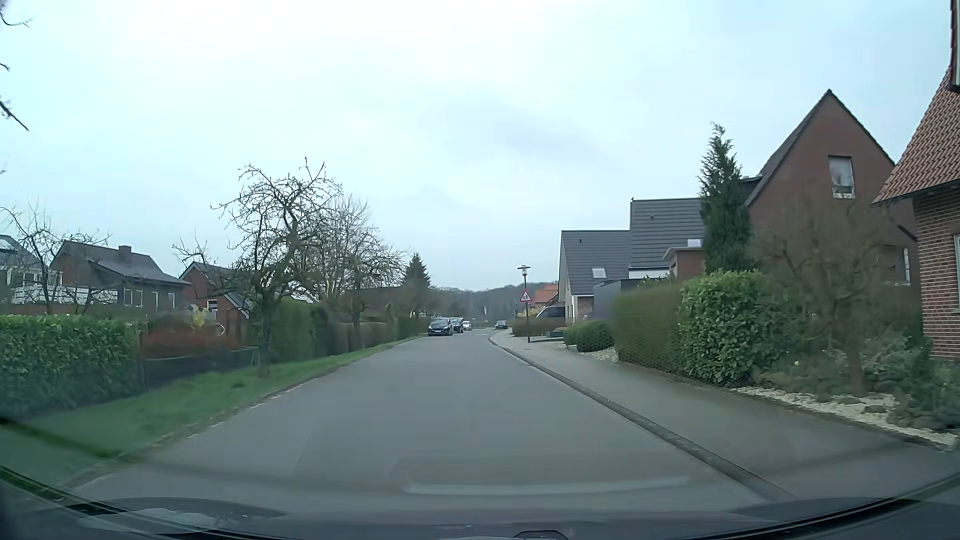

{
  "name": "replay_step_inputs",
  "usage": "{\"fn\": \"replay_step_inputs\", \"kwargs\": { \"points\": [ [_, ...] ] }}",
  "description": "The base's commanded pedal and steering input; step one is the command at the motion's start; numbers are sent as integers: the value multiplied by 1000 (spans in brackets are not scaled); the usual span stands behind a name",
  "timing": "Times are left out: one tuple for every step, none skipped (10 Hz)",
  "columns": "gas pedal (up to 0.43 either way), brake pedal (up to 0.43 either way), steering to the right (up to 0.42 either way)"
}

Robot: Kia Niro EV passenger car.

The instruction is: Follow the waypoints while adhering to traffic rules and regulations

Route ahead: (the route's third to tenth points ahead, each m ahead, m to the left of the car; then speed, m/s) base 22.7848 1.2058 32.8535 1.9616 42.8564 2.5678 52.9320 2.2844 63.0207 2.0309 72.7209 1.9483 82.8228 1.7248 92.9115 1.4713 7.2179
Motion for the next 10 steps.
{"fn": "replay_step_inputs", "kwargs": {
  "points": [
    [248,0,-12],
    [248,0,-13],
    [248,0,-12],
    [248,0,-12],
    [248,0,-12],
    [248,0,-12],
    [248,0,-12],
    [248,0,-13],
    [248,0,-13],
    [248,0,-14]
  ]
}}
